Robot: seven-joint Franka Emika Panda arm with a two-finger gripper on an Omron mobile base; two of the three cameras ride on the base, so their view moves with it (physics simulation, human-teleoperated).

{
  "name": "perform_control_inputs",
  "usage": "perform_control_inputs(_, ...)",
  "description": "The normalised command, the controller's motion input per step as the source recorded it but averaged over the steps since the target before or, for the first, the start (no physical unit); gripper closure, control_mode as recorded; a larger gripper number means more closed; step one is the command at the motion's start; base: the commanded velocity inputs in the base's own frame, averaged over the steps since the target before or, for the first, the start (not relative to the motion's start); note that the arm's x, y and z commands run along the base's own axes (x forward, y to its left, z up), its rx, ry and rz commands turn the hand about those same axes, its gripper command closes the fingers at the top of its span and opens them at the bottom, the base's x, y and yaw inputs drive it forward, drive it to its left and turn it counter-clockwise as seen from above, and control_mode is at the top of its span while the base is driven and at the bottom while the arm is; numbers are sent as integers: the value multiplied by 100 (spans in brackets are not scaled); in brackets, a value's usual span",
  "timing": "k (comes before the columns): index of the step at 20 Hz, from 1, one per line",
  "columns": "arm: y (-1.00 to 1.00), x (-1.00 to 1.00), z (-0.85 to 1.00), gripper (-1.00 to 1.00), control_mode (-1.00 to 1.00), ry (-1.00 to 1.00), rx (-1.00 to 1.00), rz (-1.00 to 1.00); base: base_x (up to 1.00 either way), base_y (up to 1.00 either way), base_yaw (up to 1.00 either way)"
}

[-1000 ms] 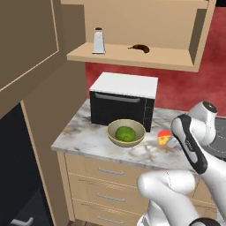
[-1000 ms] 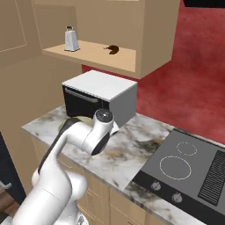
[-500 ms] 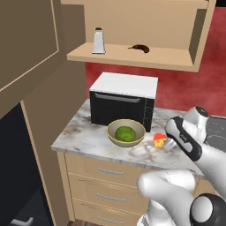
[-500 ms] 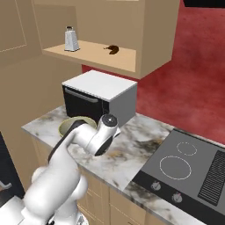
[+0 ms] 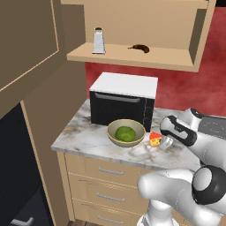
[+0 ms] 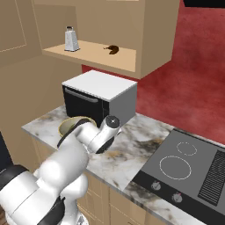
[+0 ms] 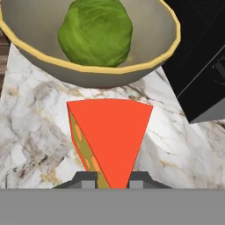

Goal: Pick the cheese from the fridge and the cheese grater from the cabinet and place them next to the salad bowl.

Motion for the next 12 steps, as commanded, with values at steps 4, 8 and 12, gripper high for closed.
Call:
perform_control_inputs(4,0,40,-16,100,-100,-5,0,4,0,0,0)
perform_control_inputs(8,0,29,-12,100,-100,-1,0,6,0,0,0)
perform_control_inputs(12,0,29,-15,-100,-100,0,0,7,0,0,0)
